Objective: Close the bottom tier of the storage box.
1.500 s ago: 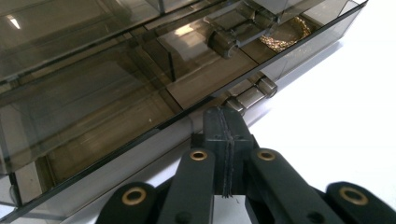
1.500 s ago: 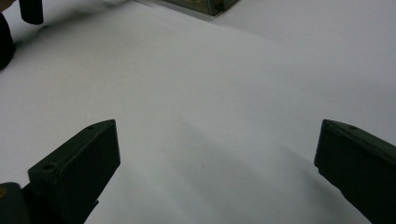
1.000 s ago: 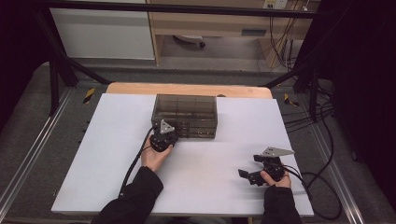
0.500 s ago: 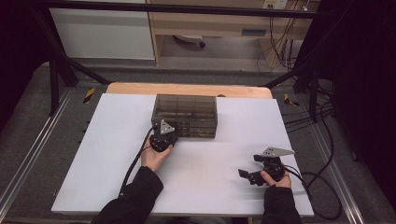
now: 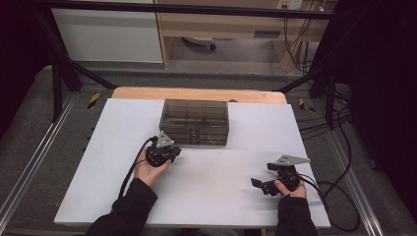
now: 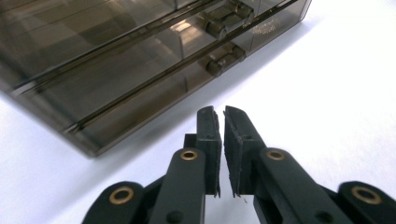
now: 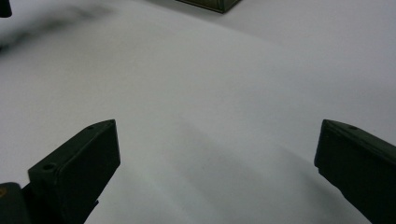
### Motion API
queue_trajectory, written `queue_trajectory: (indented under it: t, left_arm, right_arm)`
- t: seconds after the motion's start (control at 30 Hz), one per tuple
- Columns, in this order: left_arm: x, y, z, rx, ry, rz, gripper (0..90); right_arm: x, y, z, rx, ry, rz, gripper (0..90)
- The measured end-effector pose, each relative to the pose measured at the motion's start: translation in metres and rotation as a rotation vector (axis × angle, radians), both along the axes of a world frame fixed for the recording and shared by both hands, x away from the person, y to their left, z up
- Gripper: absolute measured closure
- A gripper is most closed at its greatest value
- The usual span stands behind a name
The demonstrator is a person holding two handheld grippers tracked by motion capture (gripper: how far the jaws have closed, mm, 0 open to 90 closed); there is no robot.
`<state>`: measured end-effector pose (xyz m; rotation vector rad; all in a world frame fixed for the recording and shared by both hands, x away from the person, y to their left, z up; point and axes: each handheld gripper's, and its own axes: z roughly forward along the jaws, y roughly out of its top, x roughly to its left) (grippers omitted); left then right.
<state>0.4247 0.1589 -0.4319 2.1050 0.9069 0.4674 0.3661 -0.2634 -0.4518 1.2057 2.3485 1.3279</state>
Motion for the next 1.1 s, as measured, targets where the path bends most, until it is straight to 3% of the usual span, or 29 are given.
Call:
queue_trajectory:
  t: [0.27,0.43,0.53,0.77,1.1]
  left_arm:
    - [-0.012,0.026,0.000,-0.028,0.019,-0.004,70.1]
    - [-0.020,0.044,-0.002,-0.037,0.034,0.006,55.0]
    - [-0.025,0.054,-0.004,-0.025,0.020,0.020,45.9]
    - [-0.037,0.077,-0.007,-0.022,0.029,0.020,27.7]
    - [-0.053,0.111,-0.007,-0.012,0.022,0.056,12.1]
  right_arm:
    - [0.000,0.000,0.000,-0.001,-0.003,0.002,0.7]
    - [0.000,0.000,0.000,0.002,-0.001,0.000,0.7]
    - [0.000,0.000,0.000,0.000,0.000,-0.001,0.7]
    - [0.000,0.000,0.000,-0.002,-0.004,0.000,0.7]
    - [0.000,0.000,0.000,-0.001,-0.004,-0.003,0.7]
